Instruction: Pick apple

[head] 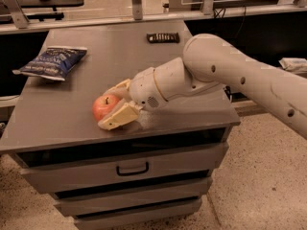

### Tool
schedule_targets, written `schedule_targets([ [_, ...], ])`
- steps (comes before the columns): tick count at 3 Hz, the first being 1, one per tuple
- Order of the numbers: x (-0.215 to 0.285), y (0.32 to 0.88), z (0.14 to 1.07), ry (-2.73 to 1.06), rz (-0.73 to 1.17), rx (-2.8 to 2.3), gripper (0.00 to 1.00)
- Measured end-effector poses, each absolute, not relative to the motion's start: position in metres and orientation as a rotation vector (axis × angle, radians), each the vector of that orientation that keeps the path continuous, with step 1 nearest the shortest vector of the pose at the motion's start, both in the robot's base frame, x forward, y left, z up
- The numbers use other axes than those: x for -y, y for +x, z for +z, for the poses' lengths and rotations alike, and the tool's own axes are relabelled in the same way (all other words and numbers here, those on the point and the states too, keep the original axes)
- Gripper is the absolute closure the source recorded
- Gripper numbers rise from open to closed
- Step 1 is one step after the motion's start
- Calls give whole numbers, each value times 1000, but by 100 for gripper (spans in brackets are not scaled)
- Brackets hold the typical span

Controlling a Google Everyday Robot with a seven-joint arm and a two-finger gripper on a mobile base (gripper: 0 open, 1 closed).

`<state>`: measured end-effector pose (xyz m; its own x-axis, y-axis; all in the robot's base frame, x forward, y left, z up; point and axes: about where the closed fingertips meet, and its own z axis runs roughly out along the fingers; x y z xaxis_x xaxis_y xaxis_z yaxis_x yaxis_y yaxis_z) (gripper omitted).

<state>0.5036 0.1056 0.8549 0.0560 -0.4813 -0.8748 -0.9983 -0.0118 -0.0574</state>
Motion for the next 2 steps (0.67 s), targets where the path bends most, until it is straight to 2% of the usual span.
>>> schedule_targets([
  [1,-96,513,866,-1554,886,-1525,78],
  [2,-60,537,892,-1484,864,-1504,99],
])
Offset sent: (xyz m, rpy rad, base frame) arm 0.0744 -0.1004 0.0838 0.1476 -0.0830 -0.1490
